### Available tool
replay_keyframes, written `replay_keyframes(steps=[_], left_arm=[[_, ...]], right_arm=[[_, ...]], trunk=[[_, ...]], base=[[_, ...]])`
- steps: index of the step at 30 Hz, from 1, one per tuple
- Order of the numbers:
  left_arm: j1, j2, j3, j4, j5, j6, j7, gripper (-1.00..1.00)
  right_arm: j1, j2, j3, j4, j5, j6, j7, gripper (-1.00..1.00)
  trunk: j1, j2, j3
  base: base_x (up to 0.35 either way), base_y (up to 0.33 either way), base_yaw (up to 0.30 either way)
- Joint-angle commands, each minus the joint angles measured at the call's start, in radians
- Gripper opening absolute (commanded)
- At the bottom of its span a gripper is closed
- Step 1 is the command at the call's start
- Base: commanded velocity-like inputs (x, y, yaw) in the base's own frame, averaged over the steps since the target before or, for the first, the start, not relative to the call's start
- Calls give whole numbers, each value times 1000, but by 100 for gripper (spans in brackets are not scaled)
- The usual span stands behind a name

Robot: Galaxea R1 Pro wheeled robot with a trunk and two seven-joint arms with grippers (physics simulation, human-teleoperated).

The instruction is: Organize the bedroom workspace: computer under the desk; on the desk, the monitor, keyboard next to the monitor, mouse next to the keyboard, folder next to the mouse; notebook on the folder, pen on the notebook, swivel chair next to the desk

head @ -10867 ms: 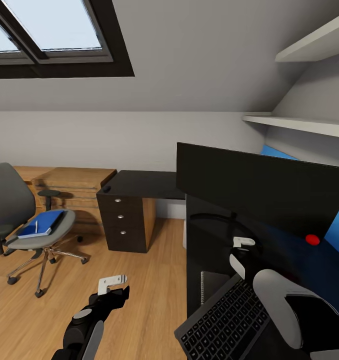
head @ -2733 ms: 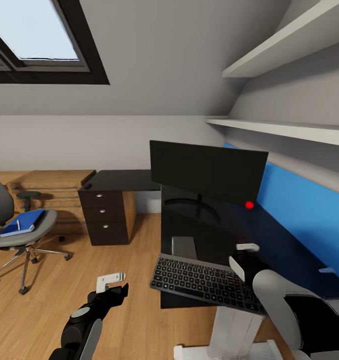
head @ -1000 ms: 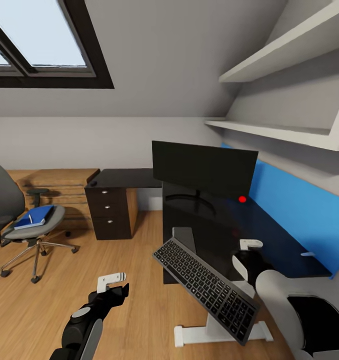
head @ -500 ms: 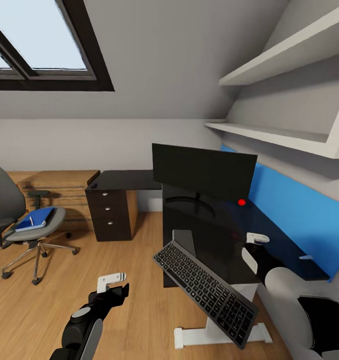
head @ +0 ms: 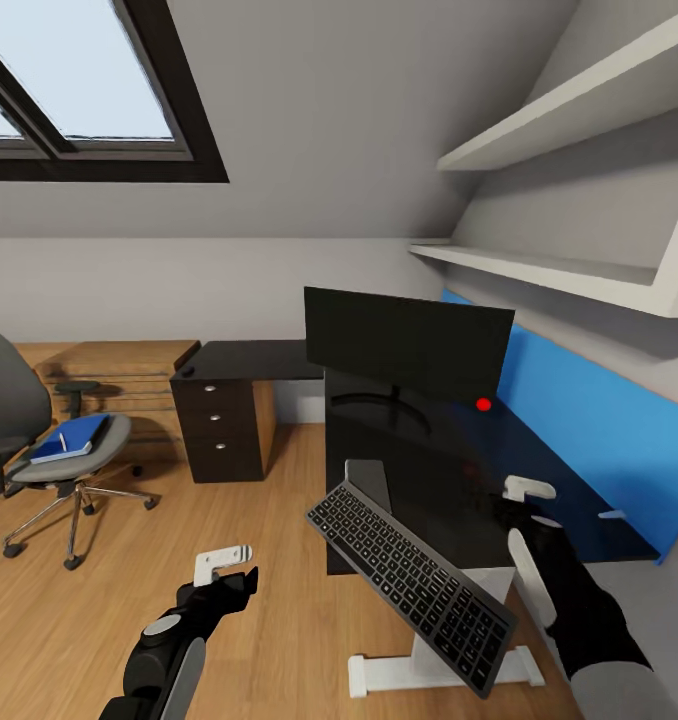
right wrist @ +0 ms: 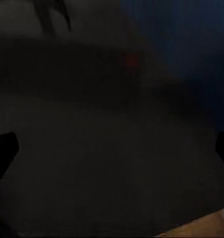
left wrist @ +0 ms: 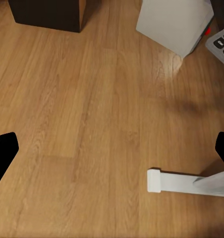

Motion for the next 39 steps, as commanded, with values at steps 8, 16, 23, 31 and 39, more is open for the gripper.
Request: replay_keyframes(steps=[8,16,23,31,39], left_arm=[[-1,2,0,-1,11,4,9,100],[-1,2,0,-1,11,4,9,100],[-1,1,-1,7,11,4,8,100],[-1,1,0,10,11,4,7,100],[-1,1,1,10,11,4,8,100]], right_arm=[[116,0,-1,-222,-277,102,-8,100],[120,-4,-104,-230,-469,158,-10,100],[120,1,-223,-210,-523,244,-7,100],[120,1,-224,-187,-539,242,-5,100],[120,8,-216,-182,-537,196,-3,100]], trunk=[[0,-1,-1],[0,-1,-1],[0,-1,-1],[0,-1,-1],[0,-1,-1]], base=[[0,0,0],[-114,0,0],[-311,0,0],[-317,0,0],[-176,0,0]])
